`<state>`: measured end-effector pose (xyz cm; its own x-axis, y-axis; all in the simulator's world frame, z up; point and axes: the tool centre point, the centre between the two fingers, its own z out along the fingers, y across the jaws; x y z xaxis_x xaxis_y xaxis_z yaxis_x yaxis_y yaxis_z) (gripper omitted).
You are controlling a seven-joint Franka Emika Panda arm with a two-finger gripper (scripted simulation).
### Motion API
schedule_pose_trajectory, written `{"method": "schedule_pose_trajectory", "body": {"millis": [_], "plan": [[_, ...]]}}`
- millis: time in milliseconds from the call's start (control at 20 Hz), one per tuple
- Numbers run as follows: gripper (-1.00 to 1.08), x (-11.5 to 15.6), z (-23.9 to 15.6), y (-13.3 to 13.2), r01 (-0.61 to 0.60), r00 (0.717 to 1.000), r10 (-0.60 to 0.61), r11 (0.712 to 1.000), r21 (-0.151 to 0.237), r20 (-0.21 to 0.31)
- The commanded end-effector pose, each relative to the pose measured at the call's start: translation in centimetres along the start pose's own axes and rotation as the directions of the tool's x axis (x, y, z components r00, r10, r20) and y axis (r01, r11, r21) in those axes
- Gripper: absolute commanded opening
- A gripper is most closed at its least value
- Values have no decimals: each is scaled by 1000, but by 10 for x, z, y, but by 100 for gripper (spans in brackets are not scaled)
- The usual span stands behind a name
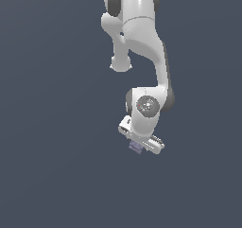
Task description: Pick up the object and move it to a goal position.
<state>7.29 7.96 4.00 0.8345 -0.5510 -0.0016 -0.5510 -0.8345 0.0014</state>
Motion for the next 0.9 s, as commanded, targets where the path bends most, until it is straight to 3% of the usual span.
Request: {"method": "schedule_pose_trajectory", "body": {"millis": [0, 50, 100, 850], "plan": [[100, 1, 0, -1, 0, 1000, 0, 1000, 1, -2], [100, 1, 0, -1, 0, 1000, 0, 1000, 1, -2], [-100, 1, 0, -1, 0, 1000, 0, 1000, 1, -2], [-100, -2, -3, -1, 0, 1000, 0, 1000, 1, -2]]}}
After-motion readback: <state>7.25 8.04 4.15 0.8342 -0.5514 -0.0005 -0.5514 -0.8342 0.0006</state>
